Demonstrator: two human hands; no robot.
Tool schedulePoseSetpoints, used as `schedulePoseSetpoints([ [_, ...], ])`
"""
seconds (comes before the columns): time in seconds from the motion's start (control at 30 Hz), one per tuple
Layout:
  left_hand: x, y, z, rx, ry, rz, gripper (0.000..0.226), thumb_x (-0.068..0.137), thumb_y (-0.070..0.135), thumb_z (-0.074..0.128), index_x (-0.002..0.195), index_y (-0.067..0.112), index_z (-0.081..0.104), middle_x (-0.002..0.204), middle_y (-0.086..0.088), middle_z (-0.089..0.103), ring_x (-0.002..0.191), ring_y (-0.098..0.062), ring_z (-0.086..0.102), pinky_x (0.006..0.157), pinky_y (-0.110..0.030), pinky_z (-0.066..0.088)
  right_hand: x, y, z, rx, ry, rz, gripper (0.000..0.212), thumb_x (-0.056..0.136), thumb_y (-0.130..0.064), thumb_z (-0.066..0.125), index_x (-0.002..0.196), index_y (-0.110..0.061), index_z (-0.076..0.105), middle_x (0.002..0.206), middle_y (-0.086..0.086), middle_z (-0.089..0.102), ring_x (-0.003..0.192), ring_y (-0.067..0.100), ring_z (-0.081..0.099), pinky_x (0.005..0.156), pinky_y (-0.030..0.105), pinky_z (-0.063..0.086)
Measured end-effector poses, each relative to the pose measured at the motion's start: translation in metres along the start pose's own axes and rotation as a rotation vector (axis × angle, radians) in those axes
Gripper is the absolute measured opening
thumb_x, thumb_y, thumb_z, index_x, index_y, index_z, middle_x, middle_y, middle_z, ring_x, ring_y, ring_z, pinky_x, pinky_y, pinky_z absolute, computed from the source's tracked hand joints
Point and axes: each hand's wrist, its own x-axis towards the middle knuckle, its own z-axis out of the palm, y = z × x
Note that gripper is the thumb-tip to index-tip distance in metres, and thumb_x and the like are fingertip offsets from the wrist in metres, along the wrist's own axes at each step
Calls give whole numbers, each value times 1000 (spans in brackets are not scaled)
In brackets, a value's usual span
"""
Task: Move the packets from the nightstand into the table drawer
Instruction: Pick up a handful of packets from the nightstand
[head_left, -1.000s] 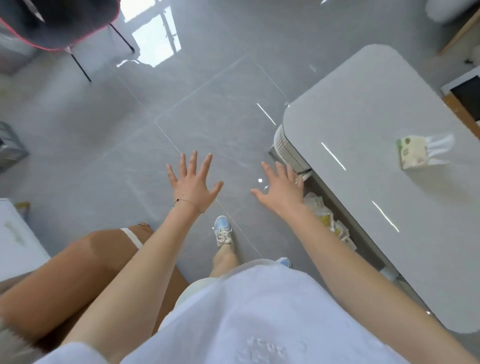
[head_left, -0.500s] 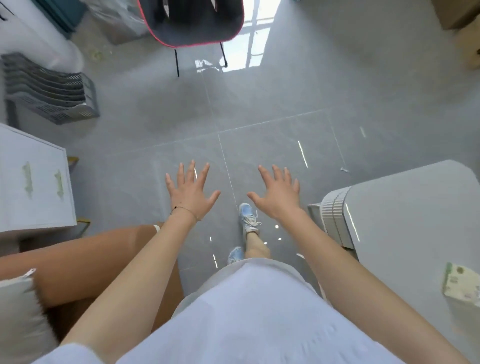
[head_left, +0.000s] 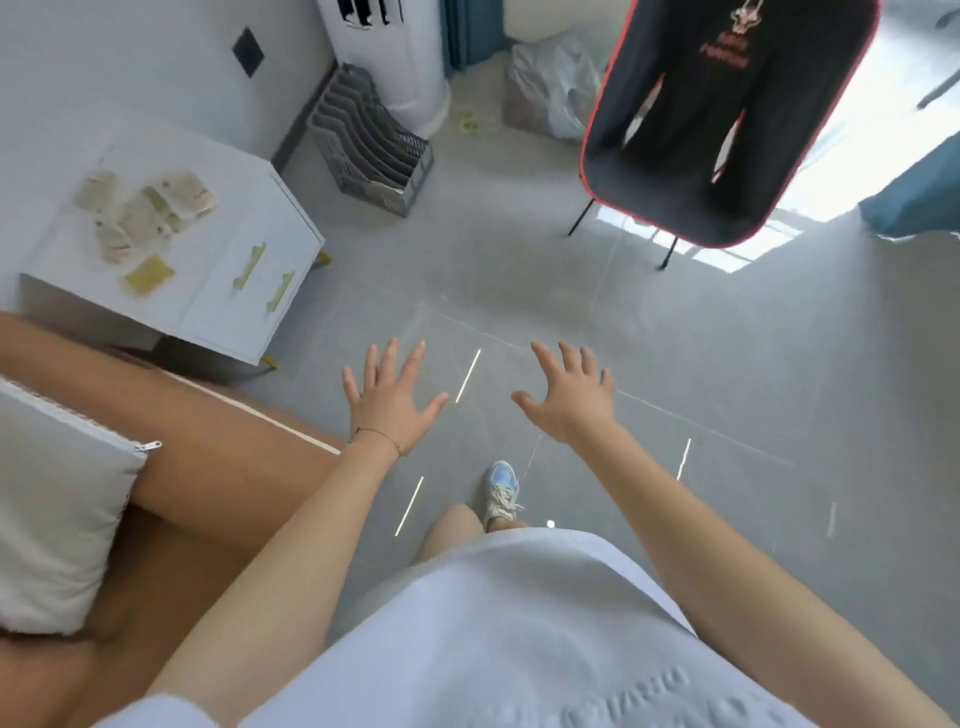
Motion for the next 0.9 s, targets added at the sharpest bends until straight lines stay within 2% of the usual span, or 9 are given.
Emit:
schedulePoseSetpoints([
  [0.27, 41, -52, -26, -120, 5, -280, 73, 90, 61, 39, 150, 36, 6, 160, -1, -2, 147, -25, -8, 114, -55, -9, 91, -78, -57, -186, -23, -222, 74, 91, -58, 45, 152, -34, 10, 161, 3, 6, 148, 29, -2, 118, 51, 8],
  [0.5, 105, -110, -53, -169, 27, -399, 74, 90, 62, 37, 150, 35, 3, 160, -3, -2, 147, -27, -4, 113, -56, -7, 166, -175, -80, -319, -36, -383, 75, 90, -60, 45, 152, -34, 10, 161, 3, 7, 148, 29, -1, 118, 51, 8],
  [0.9, 196, -217, -122, -298, 3, -615, 73, 90, 63, 33, 150, 37, -2, 159, 1, -9, 146, -25, -12, 115, -53, -7, 277, -344, -123, -473, -98, -544, 75, 92, -60, 41, 152, -32, 7, 161, 5, 5, 148, 30, -1, 118, 51, 9],
])
